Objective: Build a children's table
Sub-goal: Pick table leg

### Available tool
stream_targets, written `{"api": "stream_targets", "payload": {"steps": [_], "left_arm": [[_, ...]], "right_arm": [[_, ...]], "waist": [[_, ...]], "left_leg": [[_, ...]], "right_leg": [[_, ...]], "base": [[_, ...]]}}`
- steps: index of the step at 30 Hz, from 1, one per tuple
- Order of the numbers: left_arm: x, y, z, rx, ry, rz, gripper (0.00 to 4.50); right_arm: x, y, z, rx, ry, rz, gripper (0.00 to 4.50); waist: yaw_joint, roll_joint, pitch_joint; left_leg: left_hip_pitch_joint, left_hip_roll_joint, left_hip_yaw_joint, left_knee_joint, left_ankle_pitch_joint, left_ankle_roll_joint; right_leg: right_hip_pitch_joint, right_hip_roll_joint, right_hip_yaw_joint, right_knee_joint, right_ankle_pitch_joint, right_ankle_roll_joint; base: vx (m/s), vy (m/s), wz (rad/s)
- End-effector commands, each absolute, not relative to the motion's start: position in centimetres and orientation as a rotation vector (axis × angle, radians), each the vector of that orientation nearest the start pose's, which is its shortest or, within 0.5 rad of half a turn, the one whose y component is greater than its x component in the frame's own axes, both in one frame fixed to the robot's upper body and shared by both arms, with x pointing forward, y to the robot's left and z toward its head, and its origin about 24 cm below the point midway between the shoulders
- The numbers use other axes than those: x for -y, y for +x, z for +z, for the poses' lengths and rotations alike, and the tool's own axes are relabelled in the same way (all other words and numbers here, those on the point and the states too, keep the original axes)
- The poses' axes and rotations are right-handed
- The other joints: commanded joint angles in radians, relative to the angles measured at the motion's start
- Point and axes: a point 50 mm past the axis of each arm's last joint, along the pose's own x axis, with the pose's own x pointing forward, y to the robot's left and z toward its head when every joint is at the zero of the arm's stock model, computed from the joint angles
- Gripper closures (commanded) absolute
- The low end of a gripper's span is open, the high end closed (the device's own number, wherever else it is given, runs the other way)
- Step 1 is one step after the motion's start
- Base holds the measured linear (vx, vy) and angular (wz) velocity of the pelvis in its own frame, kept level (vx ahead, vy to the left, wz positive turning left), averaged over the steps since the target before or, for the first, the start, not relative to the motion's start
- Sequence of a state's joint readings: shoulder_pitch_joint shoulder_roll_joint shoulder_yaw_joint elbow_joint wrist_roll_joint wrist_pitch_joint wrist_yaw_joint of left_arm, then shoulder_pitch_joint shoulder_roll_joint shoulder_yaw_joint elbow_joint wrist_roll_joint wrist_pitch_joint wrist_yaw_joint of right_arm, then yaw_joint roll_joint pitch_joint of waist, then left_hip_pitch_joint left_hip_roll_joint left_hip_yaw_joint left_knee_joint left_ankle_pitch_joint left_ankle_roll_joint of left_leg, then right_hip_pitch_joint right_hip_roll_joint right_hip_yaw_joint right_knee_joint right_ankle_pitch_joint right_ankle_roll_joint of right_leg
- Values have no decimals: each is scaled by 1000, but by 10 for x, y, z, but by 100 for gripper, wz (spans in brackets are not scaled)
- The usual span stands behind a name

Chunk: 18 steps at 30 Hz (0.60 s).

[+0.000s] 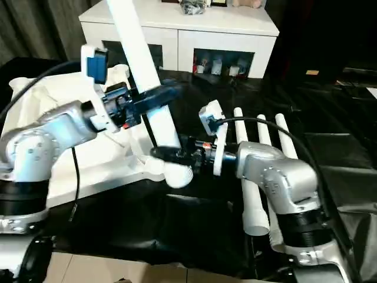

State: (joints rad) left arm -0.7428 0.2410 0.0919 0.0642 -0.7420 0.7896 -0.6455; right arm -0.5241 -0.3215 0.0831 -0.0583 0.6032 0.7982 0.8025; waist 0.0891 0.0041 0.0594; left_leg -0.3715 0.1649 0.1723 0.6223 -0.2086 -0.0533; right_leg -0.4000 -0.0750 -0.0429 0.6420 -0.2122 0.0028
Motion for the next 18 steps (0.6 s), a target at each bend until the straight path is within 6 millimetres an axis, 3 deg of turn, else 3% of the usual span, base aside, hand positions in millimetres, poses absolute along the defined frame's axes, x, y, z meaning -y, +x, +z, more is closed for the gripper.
{"api": "stream_targets", "payload": {"steps": [1, 5, 10, 12, 18], "left_arm": [[-101, 334, 200, -35, -328, -975, 196], [-99, 339, 194, -25, -213, -830, 152], [-93, 339, 192, -13, -205, -772, 152], [-92, 340, 192, -10, -205, -733, 185], [-91, 339, 196, 15, -265, -726, 216]], "right_arm": [[101, 301, 147, -192, 182, 1116, 251], [96, 303, 144, -174, 145, 1066, 259], [88, 305, 142, -155, 120, 1026, 261], [87, 307, 142, -148, 115, 1004, 261], [85, 311, 143, -131, 100, 963, 261]], "waist": [[0, 5, -74], [0, 5, -74], [0, 5, -74], [-1, 4, -73], [0, 3, -72]], "left_leg": [[9, 52, -19, -73, -54, -10], [7, 52, -19, -73, -39, -6], [8, 52, -20, -73, -51, -13], [8, 52, -19, -74, -58, -13], [7, 51, -19, -74, -62, -9]], "right_leg": [[63, -63, 44, -64, 39, -263], [64, -64, 44, -64, 63, -260], [63, -64, 44, -63, 52, -257], [63, -63, 45, -64, 52, -257], [62, -64, 45, -65, 44, -258]], "base": [[0, 0, 0], [0, 0, 0], [0, 0, 0], [0, 0, 0], [0, 0, 0]]}}
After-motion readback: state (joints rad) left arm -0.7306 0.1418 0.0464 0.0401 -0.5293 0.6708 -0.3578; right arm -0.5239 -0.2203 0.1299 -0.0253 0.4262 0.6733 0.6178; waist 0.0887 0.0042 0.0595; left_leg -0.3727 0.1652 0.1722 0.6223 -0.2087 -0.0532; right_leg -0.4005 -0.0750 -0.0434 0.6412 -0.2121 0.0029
